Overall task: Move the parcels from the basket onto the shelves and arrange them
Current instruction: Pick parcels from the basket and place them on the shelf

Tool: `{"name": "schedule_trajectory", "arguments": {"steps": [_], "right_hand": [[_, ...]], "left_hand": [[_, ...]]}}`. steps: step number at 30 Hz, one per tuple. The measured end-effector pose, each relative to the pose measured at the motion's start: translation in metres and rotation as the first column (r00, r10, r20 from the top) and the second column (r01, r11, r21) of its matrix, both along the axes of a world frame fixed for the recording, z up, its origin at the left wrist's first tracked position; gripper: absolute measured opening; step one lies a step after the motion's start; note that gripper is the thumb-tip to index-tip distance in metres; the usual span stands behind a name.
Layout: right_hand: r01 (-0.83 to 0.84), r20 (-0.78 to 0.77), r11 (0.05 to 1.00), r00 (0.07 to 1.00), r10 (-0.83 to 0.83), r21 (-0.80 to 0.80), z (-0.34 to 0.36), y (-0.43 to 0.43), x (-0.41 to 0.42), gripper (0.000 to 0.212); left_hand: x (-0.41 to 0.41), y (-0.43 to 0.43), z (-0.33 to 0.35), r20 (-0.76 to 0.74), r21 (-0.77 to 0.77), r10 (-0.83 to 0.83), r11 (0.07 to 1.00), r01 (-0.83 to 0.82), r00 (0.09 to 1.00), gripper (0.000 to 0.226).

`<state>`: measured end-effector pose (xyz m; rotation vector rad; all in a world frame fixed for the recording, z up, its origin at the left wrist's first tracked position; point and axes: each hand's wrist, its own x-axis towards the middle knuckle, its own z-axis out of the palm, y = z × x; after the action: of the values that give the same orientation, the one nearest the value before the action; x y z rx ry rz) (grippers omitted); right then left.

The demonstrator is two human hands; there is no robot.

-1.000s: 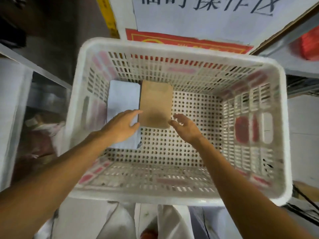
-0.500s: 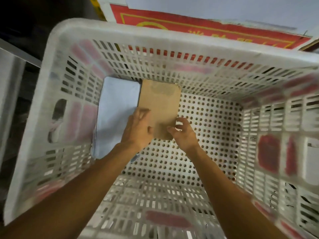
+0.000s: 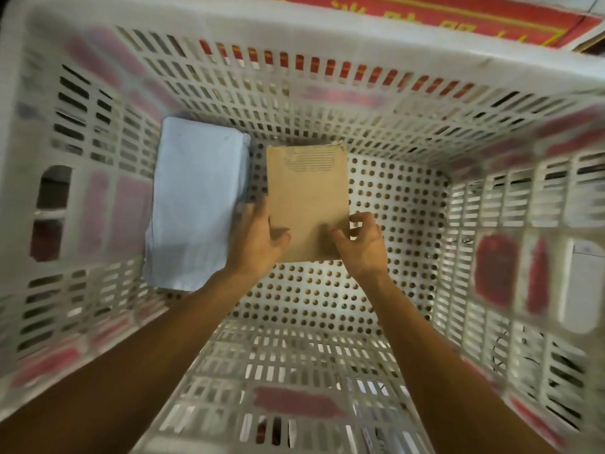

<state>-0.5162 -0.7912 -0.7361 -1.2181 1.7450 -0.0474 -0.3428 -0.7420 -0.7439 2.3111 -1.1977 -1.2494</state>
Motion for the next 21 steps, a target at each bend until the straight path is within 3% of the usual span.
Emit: {"name": "schedule_trajectory", "arguments": {"steps": [4,7,14,21], "right_hand": [[0.148,0.134,0.989,0.981,-0.143,-0.028,-0.007,0.002,0.004,0.039],[0.209,0.225,0.977,0.954,-0.196,-0.035,-0.008,0.003,0.007,0.047],[0.177,0.456,0.971,0.860,-0.231,0.158,-0.031,-0.019,0.000,0.065],[0.176,0.450,0.970,0.862,-0.235,0.168,-0.017,-0.018,-0.008,0.065]], "left_hand": [[0.001,0.002,-0.009,-0.231,-0.002,0.225,0.973,-0.231,0.947,0.070],[0.004,-0.003,-0.009,-0.354,0.109,0.360,0.932,-0.344,0.863,0.078],[0.021,-0.004,-0.032,-0.557,0.207,0.375,0.927,-0.313,0.741,0.091],[0.019,0.007,-0.022,-0.609,0.156,0.353,0.931,-0.330,0.710,0.082]]}}
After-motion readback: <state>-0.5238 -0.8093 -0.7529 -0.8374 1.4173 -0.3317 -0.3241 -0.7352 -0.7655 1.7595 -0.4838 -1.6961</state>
